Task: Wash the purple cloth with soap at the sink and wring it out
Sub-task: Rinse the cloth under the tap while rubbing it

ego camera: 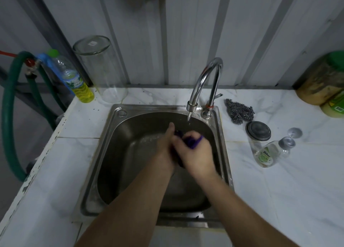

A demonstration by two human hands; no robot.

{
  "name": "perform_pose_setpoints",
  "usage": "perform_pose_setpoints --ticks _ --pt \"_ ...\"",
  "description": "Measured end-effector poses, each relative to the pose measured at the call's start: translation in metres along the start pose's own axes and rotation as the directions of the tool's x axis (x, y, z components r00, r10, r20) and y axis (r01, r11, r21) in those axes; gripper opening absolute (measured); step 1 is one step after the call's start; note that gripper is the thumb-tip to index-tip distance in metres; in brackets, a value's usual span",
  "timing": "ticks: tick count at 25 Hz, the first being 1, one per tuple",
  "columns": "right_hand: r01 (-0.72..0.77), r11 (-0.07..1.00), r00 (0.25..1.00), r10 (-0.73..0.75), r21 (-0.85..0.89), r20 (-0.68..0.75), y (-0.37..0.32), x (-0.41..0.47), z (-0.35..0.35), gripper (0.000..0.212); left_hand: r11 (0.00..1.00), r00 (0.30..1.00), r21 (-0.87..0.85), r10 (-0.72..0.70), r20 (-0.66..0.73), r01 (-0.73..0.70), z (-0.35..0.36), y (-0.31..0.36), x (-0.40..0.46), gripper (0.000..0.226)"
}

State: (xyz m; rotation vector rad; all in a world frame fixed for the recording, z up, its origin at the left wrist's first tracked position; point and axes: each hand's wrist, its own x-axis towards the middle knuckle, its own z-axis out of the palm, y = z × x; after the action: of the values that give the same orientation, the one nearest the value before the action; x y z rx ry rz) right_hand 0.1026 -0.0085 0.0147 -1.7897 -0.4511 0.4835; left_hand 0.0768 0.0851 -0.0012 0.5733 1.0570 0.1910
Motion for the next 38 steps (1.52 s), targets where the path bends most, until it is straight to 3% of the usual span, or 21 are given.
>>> perform_pose_setpoints --ticks 3,5,8,10,13,16,19,22,25,28,33,35,38 --pt "-0.078 0.987 0.995 0.068 -0.141 -0.074 0.002 0.007 0.008 0.039 0.998 0.998 0.064 -0.007 -0.063 0.012 0.006 -0.006 -0.004 0.036" --pt "-0.201 0.974 0.968 0.181 -0.103 -0.175 0.004 0.037 0.002 0.035 0.987 0.997 0.159 0.037 -0.072 -0.025 0.015 -0.005 -0.004 0.022" --pt "-0.347 0.938 0.907 0.329 -0.020 -0.263 0.006 0.064 -0.007 0.034 0.955 0.987 0.275 0.137 -0.083 -0.109 0.025 -0.003 -0.006 0.019" --pt "-0.324 0.945 0.900 0.319 0.035 -0.296 0.006 0.055 -0.001 0.036 0.956 0.972 0.254 0.186 -0.146 -0.145 0.027 0.002 -0.004 0.019" --pt "-0.157 0.984 0.948 0.175 0.088 -0.267 0.000 0.027 0.016 0.044 0.969 0.949 0.151 0.225 -0.222 -0.195 0.022 0.017 0.005 0.024" --pt "-0.041 0.999 0.962 0.045 0.018 -0.270 -0.006 0.026 0.019 0.040 0.969 0.966 0.158 0.212 -0.148 -0.188 0.020 0.015 0.000 0.024" --pt "-0.168 0.986 0.932 0.151 -0.021 -0.329 -0.005 0.061 0.004 0.037 0.943 0.977 0.277 0.206 -0.058 -0.183 0.026 0.001 -0.005 0.022" --pt "-0.312 0.950 0.907 0.303 0.016 -0.292 -0.008 0.080 -0.004 0.035 0.945 0.978 0.283 0.192 -0.078 -0.163 0.031 0.005 -0.005 0.024" --pt "-0.219 0.975 0.928 0.219 0.035 -0.301 -0.008 0.048 0.010 0.040 0.939 0.950 0.274 0.262 -0.171 -0.210 0.028 0.020 0.004 0.022" --pt "-0.127 0.991 0.954 0.134 0.042 -0.269 -0.011 0.015 0.028 0.045 0.911 0.940 0.328 0.310 -0.146 -0.249 0.018 0.025 0.010 0.021" --pt "-0.304 0.950 0.913 0.271 -0.066 -0.304 0.004 0.068 0.006 0.040 0.931 0.981 0.332 0.184 -0.065 -0.153 0.023 -0.004 -0.004 0.030" --pt "-0.409 0.912 0.881 0.400 0.018 -0.253 0.016 0.083 0.000 0.039 0.955 0.989 0.257 0.148 0.011 -0.146 0.016 -0.011 -0.008 0.027" --pt "-0.489 0.779 0.792 0.585 0.393 -0.174 0.023 0.087 -0.007 0.040 0.995 0.999 0.094 0.027 0.019 -0.029 -0.006 -0.014 -0.005 0.029"
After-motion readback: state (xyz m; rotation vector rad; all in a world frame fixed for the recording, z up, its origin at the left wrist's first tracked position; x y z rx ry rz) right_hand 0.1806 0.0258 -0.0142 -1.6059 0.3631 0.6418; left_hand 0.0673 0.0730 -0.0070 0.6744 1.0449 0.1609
